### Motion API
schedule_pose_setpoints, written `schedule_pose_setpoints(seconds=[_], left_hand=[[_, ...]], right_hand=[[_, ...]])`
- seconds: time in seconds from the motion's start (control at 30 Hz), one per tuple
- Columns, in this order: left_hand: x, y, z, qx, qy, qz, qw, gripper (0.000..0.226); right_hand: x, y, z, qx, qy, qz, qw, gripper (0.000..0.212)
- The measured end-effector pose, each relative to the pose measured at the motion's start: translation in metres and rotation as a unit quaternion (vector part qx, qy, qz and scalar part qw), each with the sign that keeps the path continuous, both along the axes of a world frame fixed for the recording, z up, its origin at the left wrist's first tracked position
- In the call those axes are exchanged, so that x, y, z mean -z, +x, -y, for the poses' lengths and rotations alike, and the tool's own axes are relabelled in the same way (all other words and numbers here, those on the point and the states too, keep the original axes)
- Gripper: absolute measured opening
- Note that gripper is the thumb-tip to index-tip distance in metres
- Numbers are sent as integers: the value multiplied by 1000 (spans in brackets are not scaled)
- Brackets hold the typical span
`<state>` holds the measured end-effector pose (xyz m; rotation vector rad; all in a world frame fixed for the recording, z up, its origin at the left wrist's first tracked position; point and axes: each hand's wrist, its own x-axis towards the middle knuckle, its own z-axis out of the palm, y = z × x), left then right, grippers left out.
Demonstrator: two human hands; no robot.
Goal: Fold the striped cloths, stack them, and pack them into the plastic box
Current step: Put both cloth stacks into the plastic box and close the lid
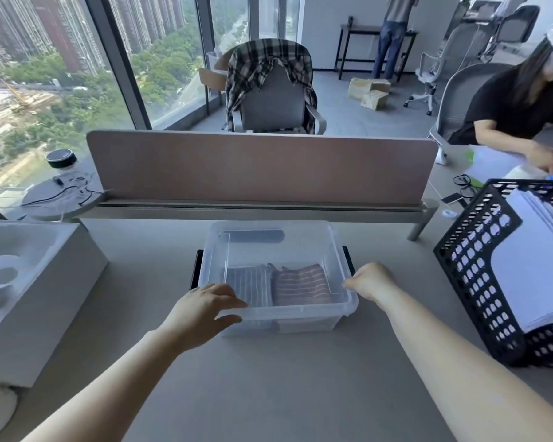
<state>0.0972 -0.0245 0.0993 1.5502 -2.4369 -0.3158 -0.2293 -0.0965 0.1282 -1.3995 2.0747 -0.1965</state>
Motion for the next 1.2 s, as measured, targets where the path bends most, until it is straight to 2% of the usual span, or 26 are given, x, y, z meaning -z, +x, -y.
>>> schedule_pose_setpoints(seconds=[0.07,0.13,0.17,0.2,0.23,0.27,0.3,0.37,0.43,0.5,0.57,0.63,0.7,0.77,0.87,1.03,1.2], left_hand=[[-7,2,3,-30,4,1,1000,52],[-13,4,11,-145,14,-42,988,32],[-13,6,19,-227,19,-68,971,29],[-16,5,25,-314,48,-79,945,39],[-15,7,32,-392,110,-90,909,55],[-18,8,37,-451,183,-114,866,68],[-17,9,42,-485,254,-160,821,74],[-11,14,48,-496,351,-276,744,75],[-2,22,50,-485,380,-346,707,74],[6,26,53,-477,380,-391,690,64],[3,25,57,-466,354,-377,718,46],[-4,19,62,-459,300,-307,778,29],[-12,12,63,-440,258,-189,839,21],[-15,4,62,-419,237,-79,873,22],[-16,-5,63,-405,209,5,890,20],[-17,-10,68,-398,171,46,900,19],[-17,-23,74,-361,148,92,916,22]], right_hand=[[-2,0,7,-5,17,-3,1000,31],[-3,-2,14,1,8,5,1000,31],[-4,-2,17,8,-5,16,1000,27],[-3,-2,19,16,-18,36,999,15],[0,-3,23,29,-18,64,997,25],[3,-4,25,52,1,103,993,52],[6,-3,27,66,20,150,986,70],[13,-1,28,79,50,194,977,80],[20,-3,28,82,65,203,974,79],[22,-3,29,86,52,211,972,72],[24,-3,32,84,17,205,975,52],[20,-1,32,64,-19,159,985,23],[14,3,33,35,-29,96,994,20],[8,7,31,16,-27,32,999,23],[1,12,29,11,-26,-50,998,27],[-3,12,23,13,-48,-117,992,30],[2,12,25,-13,-71,-178,981,21]])
